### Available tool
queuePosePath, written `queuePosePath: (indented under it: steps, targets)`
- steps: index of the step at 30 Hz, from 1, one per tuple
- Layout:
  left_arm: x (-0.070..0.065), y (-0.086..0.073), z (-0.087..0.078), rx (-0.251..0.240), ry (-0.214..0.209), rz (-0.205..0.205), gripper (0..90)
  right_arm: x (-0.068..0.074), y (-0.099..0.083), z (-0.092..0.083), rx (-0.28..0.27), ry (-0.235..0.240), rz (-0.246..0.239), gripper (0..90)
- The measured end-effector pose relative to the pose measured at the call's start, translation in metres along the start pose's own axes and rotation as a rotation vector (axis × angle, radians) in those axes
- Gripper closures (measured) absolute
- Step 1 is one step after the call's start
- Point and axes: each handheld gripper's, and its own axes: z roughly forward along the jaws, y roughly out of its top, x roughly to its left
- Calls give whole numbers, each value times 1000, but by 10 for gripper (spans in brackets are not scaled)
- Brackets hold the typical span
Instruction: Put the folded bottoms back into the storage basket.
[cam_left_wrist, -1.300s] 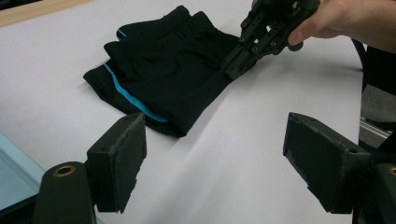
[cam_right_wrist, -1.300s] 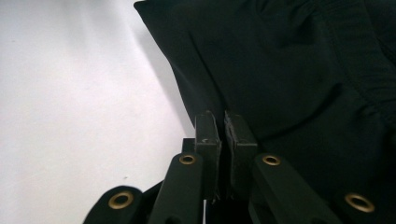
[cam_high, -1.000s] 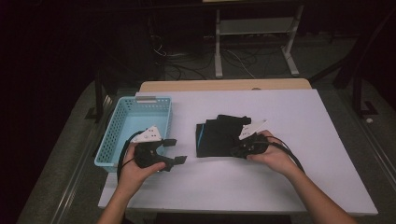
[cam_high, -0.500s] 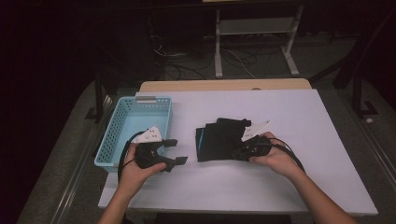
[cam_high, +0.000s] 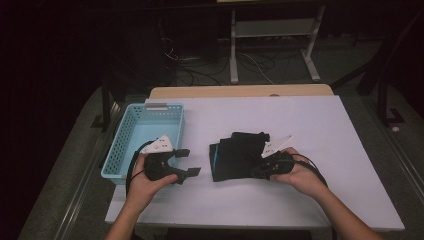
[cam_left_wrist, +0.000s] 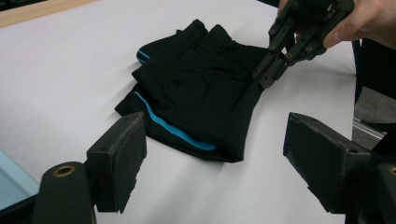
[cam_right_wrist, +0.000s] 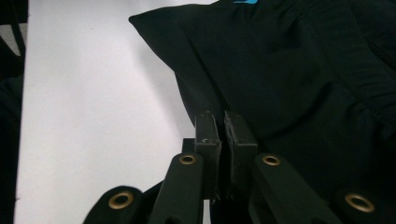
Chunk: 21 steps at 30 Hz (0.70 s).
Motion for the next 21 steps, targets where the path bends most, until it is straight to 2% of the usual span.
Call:
queuePosePath:
  steps: [9,21]
  targets:
    - [-1,0,1,1,-4,-1,214,12,-6,-1,5,12,-9,845]
    - [-2,-1,2,1,-8,-2,215,33,-7,2,15,54,-32,844]
